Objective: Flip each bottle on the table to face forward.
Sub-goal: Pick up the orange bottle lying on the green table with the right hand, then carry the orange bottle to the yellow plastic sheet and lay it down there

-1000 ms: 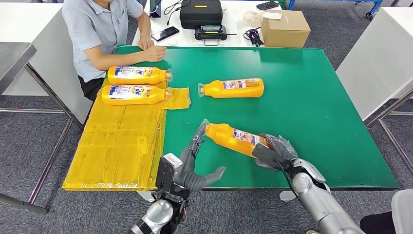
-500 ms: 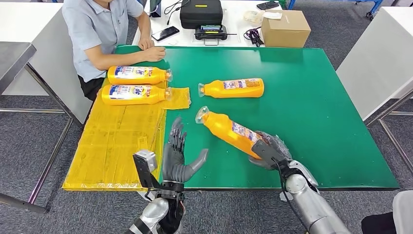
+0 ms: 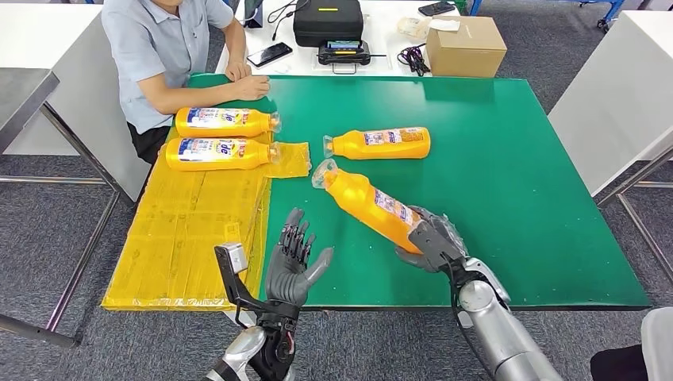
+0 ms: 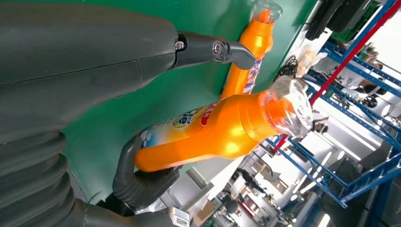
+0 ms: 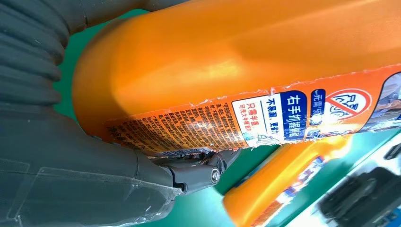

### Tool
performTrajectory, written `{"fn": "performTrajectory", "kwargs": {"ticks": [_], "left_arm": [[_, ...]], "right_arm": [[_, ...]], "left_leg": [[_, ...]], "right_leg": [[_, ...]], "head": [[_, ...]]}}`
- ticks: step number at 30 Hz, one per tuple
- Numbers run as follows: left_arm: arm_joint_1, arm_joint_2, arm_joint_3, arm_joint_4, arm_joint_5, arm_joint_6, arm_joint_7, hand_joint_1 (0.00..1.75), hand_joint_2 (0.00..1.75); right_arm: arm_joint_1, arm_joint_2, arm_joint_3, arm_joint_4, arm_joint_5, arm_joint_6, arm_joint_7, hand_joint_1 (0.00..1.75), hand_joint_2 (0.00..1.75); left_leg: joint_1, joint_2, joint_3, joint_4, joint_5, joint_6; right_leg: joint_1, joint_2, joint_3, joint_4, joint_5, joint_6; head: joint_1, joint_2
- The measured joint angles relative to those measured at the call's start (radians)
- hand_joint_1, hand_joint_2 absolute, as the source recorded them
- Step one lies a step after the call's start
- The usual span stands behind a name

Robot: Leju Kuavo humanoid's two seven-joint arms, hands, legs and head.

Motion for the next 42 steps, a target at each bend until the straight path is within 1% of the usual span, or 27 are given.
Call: {"fn": "performTrajectory", "kwargs": {"ticks": [6, 13, 17, 21, 24, 30, 34, 38, 42], "left_arm": [[-0.021, 0.0, 0.019, 0.021, 0.015, -0.016, -0.008, 0.0, 1.75], [-0.05, -0.001, 0.028, 0.068, 0.053, -0.045, 0.023, 0.0, 1.75], [-0.073, -0.007, 0.05, 0.105, 0.057, -0.039, -0.003, 0.0, 1.75], [-0.073, -0.025, 0.086, 0.111, 0.039, -0.001, -0.015, 0.0, 1.75], [-0.073, -0.033, 0.104, 0.111, 0.015, 0.01, -0.018, 0.0, 1.75], [-0.096, -0.037, 0.113, 0.137, -0.044, 0.013, -0.07, 0.0, 1.75], [-0.103, -0.037, 0.113, 0.152, -0.03, -0.023, -0.066, 0.0, 1.75], [-0.103, -0.037, 0.113, 0.157, 0.019, -0.097, -0.017, 0.0, 1.75], [-0.104, -0.037, 0.112, 0.165, 0.052, -0.148, 0.013, 0.0, 1.75]], "right_arm": [[-0.003, 0.016, 0.021, -0.011, 0.002, 0.012, -0.009, 1.75, 1.75], [-0.008, 0.022, 0.066, -0.012, 0.008, 0.039, -0.032, 1.75, 1.75], [-0.01, 0.027, 0.101, -0.012, 0.008, 0.051, -0.045, 1.75, 1.75], [-0.005, 0.028, 0.127, -0.013, 0.0, 0.059, -0.057, 1.75, 1.75], [0.001, 0.028, 0.14, -0.018, -0.009, 0.067, -0.063, 1.75, 1.75], [0.001, 0.033, 0.169, -0.031, -0.027, 0.097, -0.069, 1.75, 1.75], [0.001, 0.036, 0.178, -0.031, -0.038, 0.107, -0.069, 1.75, 1.75], [-0.004, 0.043, 0.183, -0.029, -0.071, 0.128, -0.071, 1.75, 1.75], [-0.016, 0.055, 0.187, -0.025, -0.101, 0.144, -0.073, 1.75, 1.75]], "left_leg": [[0.0, 0.0, 0.0, 0.0, 0.0, 0.0], [0.0, 0.0, 0.0, 0.0, 0.0, 0.0], [0.0, 0.0, 0.0, 0.0, 0.0, 0.0], [0.0, 0.0, 0.0, 0.0, 0.0, 0.0], [0.0, 0.0, -0.001, 0.0, 0.0, 0.0], [0.0, 0.0, -0.001, 0.0, 0.0, 0.0], [0.0, 0.0, -0.001, 0.0, 0.001, 0.0], [0.0, 0.0, -0.002, 0.0, 0.001, 0.0], [0.0, 0.0, -0.002, 0.0, 0.001, 0.0]], "right_leg": [[0.0, 0.0, 0.0, 0.0, 0.0, 0.0], [0.0, 0.0, 0.0, 0.0, 0.0, 0.0], [0.0, 0.0, 0.0, 0.0, 0.0, 0.0], [0.0, 0.0, -0.001, 0.0, 0.0, 0.0], [0.0, 0.0, -0.001, 0.0, 0.0, 0.0], [0.0, 0.0, -0.002, 0.0, 0.0, 0.0], [0.0, 0.0, -0.002, 0.0, 0.0, 0.0], [0.0, 0.0, -0.002, 0.0, 0.0, 0.0], [0.0, 0.0, -0.002, 0.0, 0.0, 0.0]], "head": [[0.0, 0.0], [0.0, 0.0], [0.0, 0.0], [0.0, 0.0], [0.0, 0.0], [0.0, 0.0], [0.0, 0.0], [0.0, 0.0], [0.0, 0.0]]}}
